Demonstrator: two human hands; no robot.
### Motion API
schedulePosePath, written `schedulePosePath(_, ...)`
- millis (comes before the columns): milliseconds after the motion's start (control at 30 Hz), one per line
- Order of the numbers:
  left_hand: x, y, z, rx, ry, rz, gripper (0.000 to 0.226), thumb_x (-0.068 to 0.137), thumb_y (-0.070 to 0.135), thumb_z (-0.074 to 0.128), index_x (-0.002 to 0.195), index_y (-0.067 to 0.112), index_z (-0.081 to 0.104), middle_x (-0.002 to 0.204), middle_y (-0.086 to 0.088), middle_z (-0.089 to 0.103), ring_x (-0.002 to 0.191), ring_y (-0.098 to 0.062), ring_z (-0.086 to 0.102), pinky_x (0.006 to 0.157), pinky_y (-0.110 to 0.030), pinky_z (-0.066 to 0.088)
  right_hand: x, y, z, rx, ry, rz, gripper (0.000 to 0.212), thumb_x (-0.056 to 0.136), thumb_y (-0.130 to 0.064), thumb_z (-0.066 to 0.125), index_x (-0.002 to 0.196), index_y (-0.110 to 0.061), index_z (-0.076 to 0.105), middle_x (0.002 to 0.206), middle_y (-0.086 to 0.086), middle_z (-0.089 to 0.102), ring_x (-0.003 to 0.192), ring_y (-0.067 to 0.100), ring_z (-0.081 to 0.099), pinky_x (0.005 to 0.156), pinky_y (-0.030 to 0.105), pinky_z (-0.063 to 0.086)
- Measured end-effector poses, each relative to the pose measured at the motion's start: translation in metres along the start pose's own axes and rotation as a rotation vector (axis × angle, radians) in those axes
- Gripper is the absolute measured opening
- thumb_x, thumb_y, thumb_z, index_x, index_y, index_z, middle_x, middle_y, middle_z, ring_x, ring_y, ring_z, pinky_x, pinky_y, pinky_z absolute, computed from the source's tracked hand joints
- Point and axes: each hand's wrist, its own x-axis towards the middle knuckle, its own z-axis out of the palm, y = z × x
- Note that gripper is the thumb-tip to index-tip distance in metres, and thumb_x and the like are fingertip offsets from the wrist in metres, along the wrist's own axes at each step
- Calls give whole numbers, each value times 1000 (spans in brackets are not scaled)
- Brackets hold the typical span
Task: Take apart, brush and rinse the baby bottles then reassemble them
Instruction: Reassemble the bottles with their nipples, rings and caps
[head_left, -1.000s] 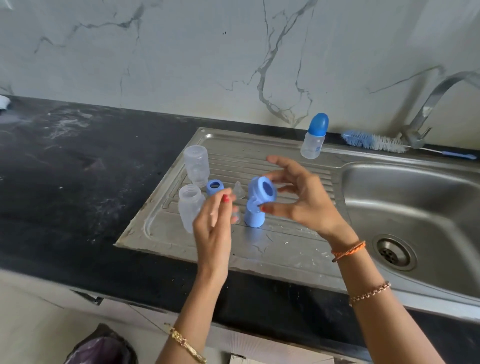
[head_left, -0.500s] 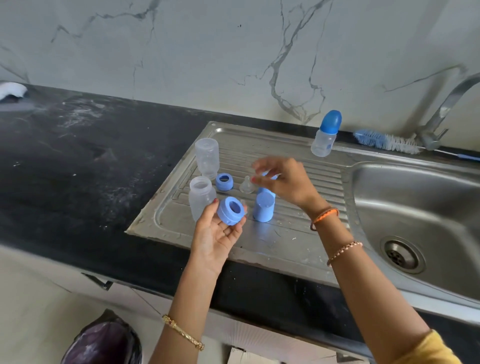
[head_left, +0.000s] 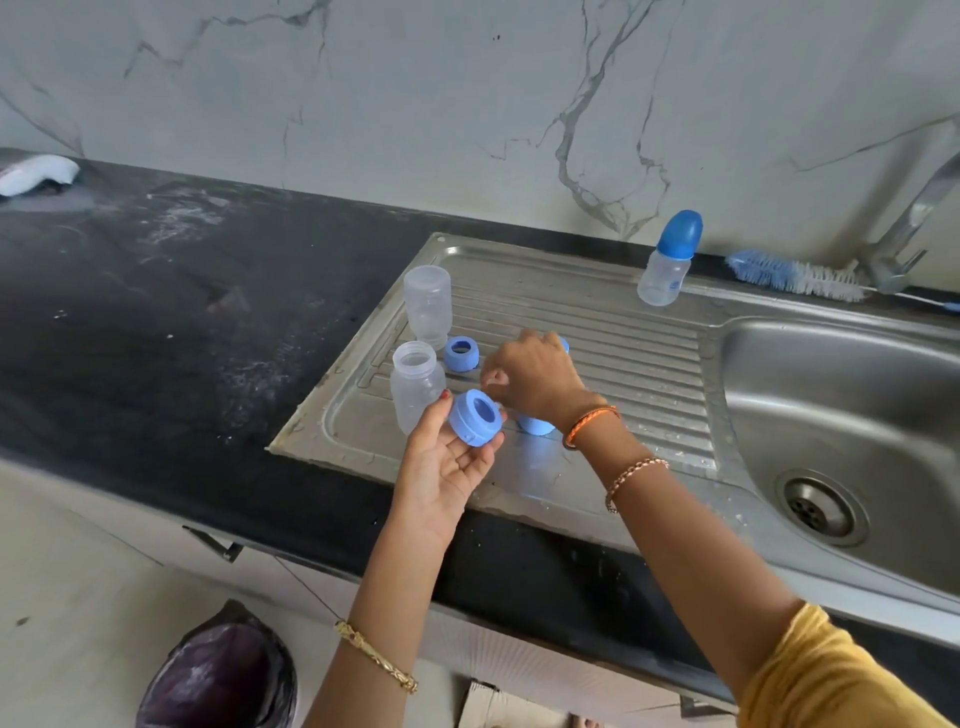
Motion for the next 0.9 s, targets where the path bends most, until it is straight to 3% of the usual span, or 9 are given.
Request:
schedulePosePath(167,4,-7,11,68,-66,0,31,90,34,51,100,7,61,104,-19,65,69,-17,65,58,-19,52,-22,40,-61,649,229,9,11,82,-23,70,87,-15,74,83,-4,70,71,-2,57,67,15,40)
schedulePosePath(267,6,-14,26,85,-110,-15,28,91,35,49,92,10,63,91,-15,68,67,-16,63,61,-20,49,-51,65,-90,1176,411,-13,6,82,-15,66,79,-14,71,71,-10,69,69,-1,57,69,15,45)
schedulePosePath(367,7,-25,45,144,-162,-64,34,92,37,46,95,7,64,81,-13,71,61,-13,60,56,-18,48,-70,93,-83,1635,474,208,11,75,-27,72,68,-20,72,58,-13,60,57,-1,47,55,15,37)
schedulePosePath(400,7,-28,50,164,-176,-79,36,93,37,45,98,6,63,81,-12,71,58,-12,59,52,-16,48,-73,103,-71,1551,497,377,16,75,-30,71,68,-17,71,57,-10,57,56,2,46,54,19,35)
schedulePosePath(500,9,-37,64,210,-200,-110,35,94,36,44,103,7,61,79,-11,70,50,-10,58,46,-14,45,-85,129,-21,427,310,788,21,86,-26,65,87,-7,74,76,8,68,77,20,60,65,30,38)
schedulePosePath(533,10,-39,69,221,-211,-116,34,93,36,44,105,7,60,81,-11,70,50,-10,58,47,-14,45,-91,130,-12,332,330,796,19,86,-25,64,90,-9,73,81,9,69,82,25,61,67,30,39)
schedulePosePath(700,11,-45,80,223,-250,-99,22,92,25,50,108,10,54,93,-12,66,73,-19,64,56,-18,49,-115,123,-22,1386,663,774,16,92,-14,56,78,-15,63,60,-1,54,57,9,51,56,21,49)
schedulePosePath(800,10,-47,87,200,-270,-69,15,91,19,51,95,11,62,91,-7,65,84,-20,59,65,-23,50,-125,114,-41,2011,629,682,14,95,-7,47,89,-10,60,68,2,67,62,11,65,66,24,58)
schedulePosePath(900,9,-52,95,169,-277,-43,13,90,13,52,88,14,65,93,-2,64,82,-18,58,70,-27,50,-132,105,-49,2259,543,621,17,95,-7,43,93,-8,59,77,9,70,70,19,70,69,32,58)
